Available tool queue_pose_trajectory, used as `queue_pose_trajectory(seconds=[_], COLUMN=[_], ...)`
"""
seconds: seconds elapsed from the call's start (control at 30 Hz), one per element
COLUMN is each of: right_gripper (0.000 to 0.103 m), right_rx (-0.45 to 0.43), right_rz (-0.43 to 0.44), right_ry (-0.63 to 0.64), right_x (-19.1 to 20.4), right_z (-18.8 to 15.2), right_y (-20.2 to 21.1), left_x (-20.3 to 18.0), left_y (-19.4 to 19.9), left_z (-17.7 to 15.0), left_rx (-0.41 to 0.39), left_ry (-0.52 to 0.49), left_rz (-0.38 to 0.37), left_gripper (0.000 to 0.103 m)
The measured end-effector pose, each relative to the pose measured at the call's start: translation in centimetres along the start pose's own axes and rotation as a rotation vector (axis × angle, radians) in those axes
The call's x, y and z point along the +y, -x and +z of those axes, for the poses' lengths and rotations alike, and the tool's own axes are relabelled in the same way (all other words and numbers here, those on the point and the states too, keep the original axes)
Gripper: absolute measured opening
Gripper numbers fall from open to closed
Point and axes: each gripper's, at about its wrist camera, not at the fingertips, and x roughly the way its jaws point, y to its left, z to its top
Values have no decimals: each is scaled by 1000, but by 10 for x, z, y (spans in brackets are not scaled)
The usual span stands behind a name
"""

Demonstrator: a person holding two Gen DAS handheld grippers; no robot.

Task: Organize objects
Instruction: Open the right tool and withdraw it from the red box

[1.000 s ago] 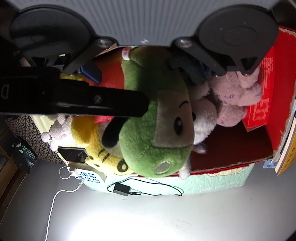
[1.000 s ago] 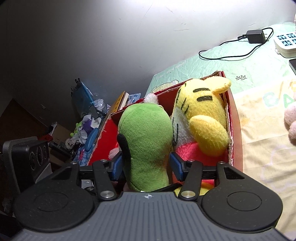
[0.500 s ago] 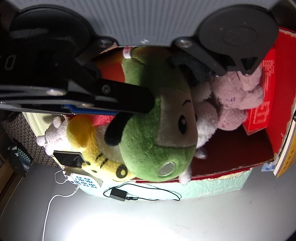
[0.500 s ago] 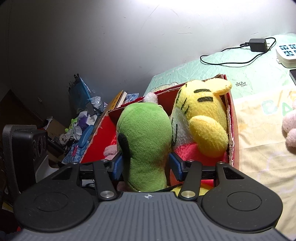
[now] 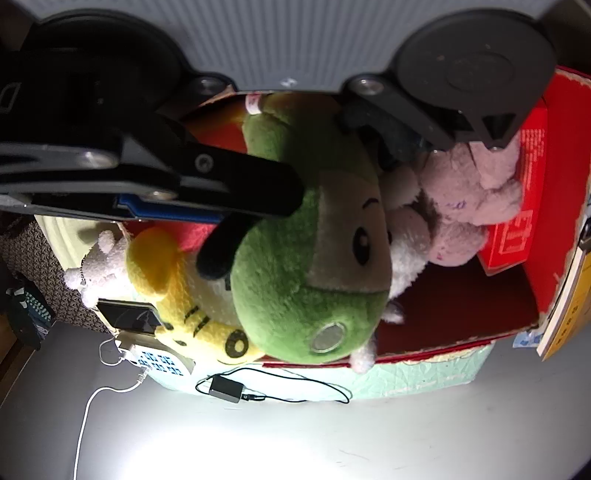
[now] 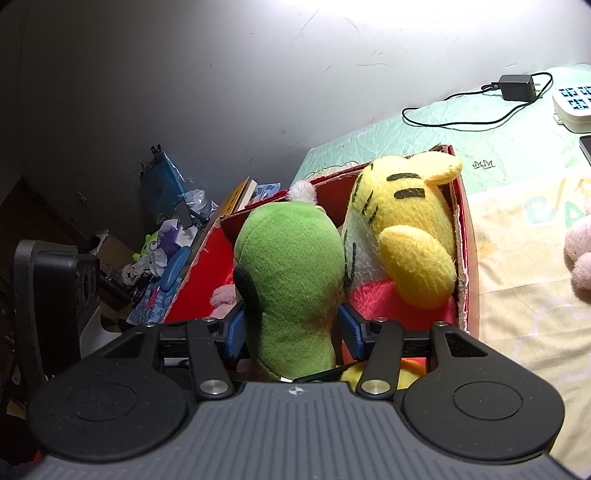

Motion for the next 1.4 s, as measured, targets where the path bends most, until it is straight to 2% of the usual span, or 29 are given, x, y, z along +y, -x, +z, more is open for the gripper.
queue_pose_trajectory(seconds=[0.7,1.1,1.4], right_gripper=[50,49,51], right_rx=[-35,-74,-102], right_rz=[17,38,55], right_ry=[-16,-71,-94], right_x=[-1,-3,-2], right_z=[-6,-10,-16], right_y=[5,22,37], left_x=[-7,-15,-17], left_y=[3,18,41], left_z=[-3,-6,-12], left_rx=[-6,-43,-68], left_ry=[14,-8,21], left_rz=[49,136,175], left_gripper=[103,103,103])
